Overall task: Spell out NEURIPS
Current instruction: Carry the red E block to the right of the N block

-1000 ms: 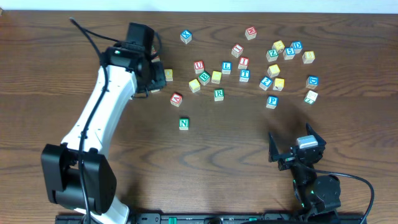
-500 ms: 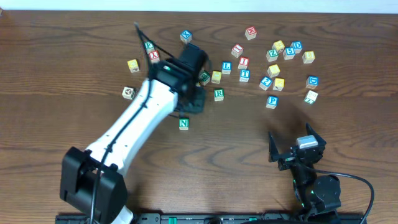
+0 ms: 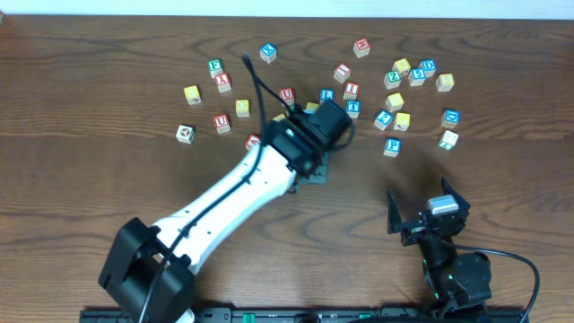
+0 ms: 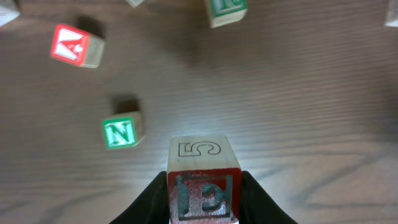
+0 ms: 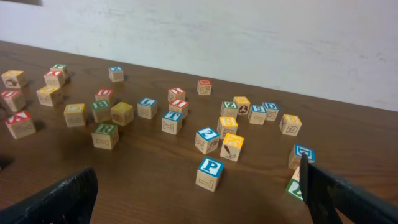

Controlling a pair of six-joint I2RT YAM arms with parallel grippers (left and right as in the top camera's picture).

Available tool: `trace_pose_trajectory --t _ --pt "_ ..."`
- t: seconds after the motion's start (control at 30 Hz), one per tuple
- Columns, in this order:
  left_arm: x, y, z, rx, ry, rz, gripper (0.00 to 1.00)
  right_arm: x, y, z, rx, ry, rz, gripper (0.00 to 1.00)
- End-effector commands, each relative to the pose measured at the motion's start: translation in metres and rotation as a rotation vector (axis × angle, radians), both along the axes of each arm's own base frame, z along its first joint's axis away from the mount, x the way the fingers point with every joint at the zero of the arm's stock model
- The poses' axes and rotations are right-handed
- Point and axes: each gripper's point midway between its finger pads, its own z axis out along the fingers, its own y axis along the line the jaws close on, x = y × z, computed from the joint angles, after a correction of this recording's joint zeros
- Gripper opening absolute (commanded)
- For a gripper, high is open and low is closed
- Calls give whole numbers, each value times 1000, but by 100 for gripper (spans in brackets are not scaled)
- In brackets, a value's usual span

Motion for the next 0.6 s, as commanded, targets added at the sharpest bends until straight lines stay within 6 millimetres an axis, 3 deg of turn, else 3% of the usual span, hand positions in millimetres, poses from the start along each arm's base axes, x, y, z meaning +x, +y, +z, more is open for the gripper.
trace_pose_trajectory --t 0.0,0.1,0.27,0.57 --pt "-5 -7 0 24 -68 4 7 0 -1 -1 2 2 -1 99" --pt "-9 -15 -9 3 -75 9 8 0 -1 -1 2 2 -1 99" --pt "-12 -11 -20 13 -66 11 8 0 -1 -1 2 2 -1 99" --pt "-12 -13 -25 -12 -45 -12 8 0 -1 -1 2 2 -1 99"
